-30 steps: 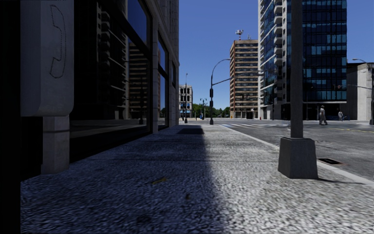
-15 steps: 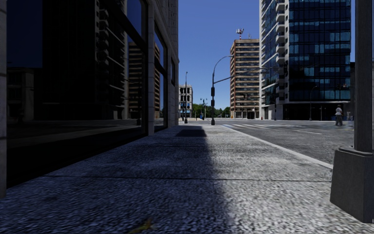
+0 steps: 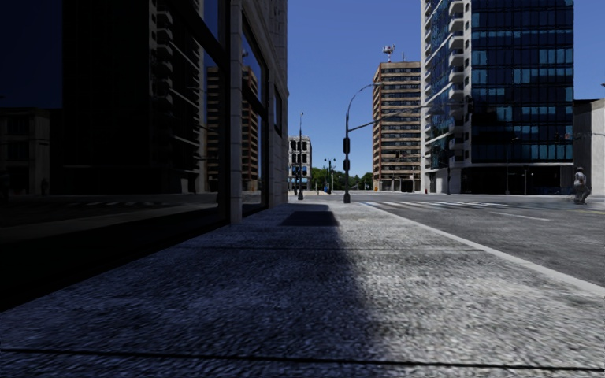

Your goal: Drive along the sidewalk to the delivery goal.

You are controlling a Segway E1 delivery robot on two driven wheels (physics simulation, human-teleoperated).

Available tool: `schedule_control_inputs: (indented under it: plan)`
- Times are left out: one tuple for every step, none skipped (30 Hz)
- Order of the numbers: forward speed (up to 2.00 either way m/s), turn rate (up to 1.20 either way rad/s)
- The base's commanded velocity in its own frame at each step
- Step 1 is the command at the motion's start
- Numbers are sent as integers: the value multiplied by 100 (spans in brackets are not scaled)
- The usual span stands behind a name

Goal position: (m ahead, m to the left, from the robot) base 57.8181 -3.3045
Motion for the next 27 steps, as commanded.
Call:
schedule_control_inputs:
  plan:
    - [200, 0]
    - [200, 0]
    - [200, 0]
    - [200, 0]
    - [200, 0]
    - [200, 0]
    - [200, 0]
    - [200, 0]
    - [200, 0]
    - [200, 0]
    - [200, 0]
    - [200, 0]
    - [200, 0]
    - [200, 0]
    - [200, 0]
    - [200, 0]
    - [200, 0]
    - [200, 0]
    - [200, 0]
    - [200, 0]
    - [200, 0]
    - [200, 0]
    - [200, 0]
    - [200, 0]
    - [200, 0]
    - [200, 0]
    - [200, 0]
